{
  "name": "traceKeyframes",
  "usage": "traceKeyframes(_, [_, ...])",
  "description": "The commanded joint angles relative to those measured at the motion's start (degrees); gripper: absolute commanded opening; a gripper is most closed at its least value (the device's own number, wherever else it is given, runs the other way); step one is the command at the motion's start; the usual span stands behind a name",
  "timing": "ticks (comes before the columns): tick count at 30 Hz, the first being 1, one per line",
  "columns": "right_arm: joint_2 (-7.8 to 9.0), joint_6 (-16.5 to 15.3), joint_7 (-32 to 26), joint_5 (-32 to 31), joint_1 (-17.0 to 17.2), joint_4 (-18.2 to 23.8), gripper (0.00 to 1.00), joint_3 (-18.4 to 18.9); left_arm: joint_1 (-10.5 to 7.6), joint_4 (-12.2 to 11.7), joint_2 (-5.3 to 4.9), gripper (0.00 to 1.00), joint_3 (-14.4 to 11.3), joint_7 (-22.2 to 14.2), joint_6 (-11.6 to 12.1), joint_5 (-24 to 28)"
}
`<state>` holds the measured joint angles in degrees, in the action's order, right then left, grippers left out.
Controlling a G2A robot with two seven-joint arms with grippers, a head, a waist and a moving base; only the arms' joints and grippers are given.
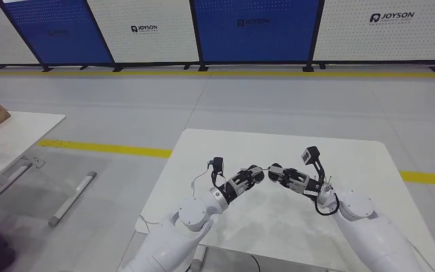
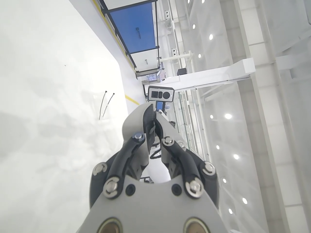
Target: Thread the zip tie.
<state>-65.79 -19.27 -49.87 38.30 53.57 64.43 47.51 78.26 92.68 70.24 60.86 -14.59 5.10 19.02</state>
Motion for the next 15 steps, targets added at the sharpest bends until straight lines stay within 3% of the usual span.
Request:
traceKeyframes(1, [-0.03,0.5,0.5,-0.1,0.4,0.5,0.00,0.0,0.02,0.0,0.02,0.00,0.0,0.1,0.1,-0.1])
traceKeyframes(2, [-0.02,1.4,0.5,-0.3,0.7,1.1,0.04,0.2,0.06,0.1,0.03,0.00,-0.1,0.2,0.1,-0.2])
traceKeyframes(3, [0.01,1.8,0.5,-0.5,0.8,1.5,0.41,0.4,0.09,0.1,0.04,0.00,-0.1,0.3,0.1,-0.3])
traceKeyframes(4, [0.04,2.2,0.4,-0.7,1.0,1.8,0.98,0.6,0.14,0.2,0.04,0.00,-0.1,0.3,0.2,-0.4])
traceKeyframes(10, [0.53,4.2,-0.5,-0.9,2.2,3.3,1.00,3.2,0.52,0.9,0.00,0.00,0.2,0.2,-0.1,0.0])
traceKeyframes(15, [1.50,4.4,0.0,-1.1,4.1,3.0,1.00,7.3,1.60,0.3,-0.48,0.00,2.6,-2.3,-0.2,2.2])
